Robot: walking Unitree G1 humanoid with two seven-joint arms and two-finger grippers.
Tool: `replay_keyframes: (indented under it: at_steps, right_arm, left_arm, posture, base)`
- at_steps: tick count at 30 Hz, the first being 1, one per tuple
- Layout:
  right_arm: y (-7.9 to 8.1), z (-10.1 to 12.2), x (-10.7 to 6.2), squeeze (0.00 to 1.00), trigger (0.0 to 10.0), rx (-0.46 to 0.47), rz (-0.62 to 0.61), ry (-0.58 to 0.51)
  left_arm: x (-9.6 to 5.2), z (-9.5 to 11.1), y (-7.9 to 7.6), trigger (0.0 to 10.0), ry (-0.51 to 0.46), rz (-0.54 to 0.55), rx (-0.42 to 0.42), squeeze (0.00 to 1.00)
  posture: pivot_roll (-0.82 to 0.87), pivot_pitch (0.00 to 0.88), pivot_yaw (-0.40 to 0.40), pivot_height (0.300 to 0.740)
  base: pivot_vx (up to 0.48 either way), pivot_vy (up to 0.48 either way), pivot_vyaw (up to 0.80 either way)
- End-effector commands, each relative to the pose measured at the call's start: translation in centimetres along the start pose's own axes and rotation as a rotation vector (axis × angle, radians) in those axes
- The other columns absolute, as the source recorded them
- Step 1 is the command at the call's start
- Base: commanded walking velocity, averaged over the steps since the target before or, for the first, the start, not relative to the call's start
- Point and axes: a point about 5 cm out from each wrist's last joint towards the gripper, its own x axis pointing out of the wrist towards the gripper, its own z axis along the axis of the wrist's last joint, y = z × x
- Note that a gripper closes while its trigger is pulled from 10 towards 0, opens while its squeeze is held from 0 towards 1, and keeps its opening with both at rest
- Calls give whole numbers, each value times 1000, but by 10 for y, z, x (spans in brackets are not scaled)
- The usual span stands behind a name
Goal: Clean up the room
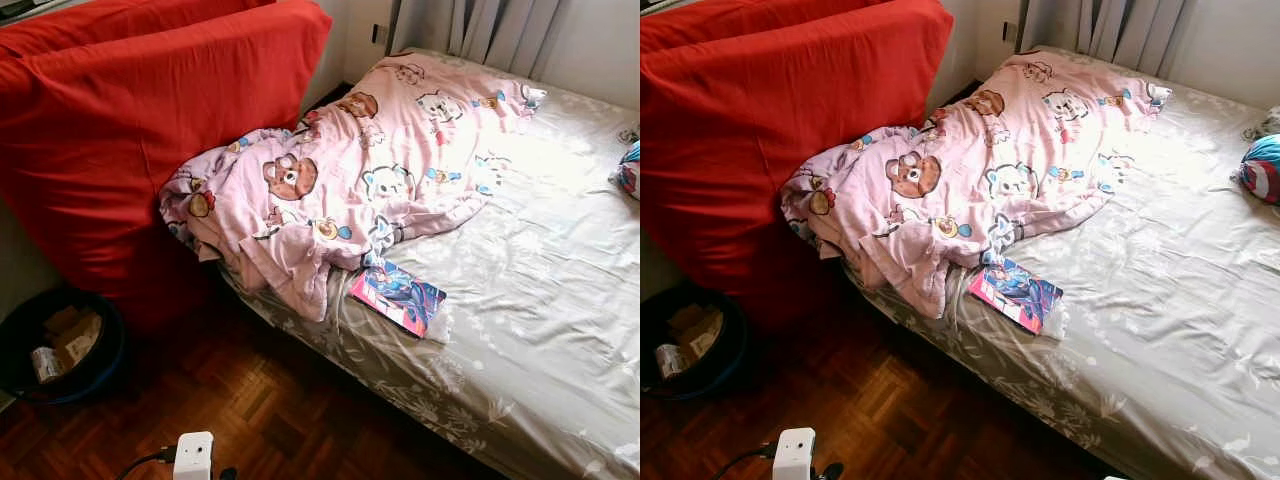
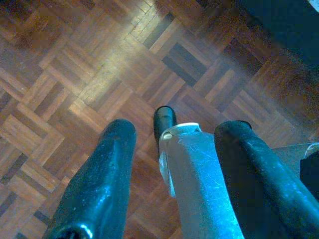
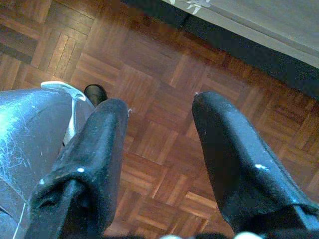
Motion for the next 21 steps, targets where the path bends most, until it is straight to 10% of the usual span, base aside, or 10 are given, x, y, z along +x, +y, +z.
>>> replay_keyframes:
  at_steps: [1,21]
  right_arm:
    - [36,80,24,0,10000,43,32,-97]
    - [36,81,25,0,10000,56,33,-100]
  left_arm:
    - [-4,-7,37,10000,114,132,-69,0]
    - [-4,-4,38,10000,108,146,-48,0]
  posture:
    - [-40,0,1,740]
    - [-33,0,0,740]
  base:
    - [0,0,0]
    - [0,120,0]
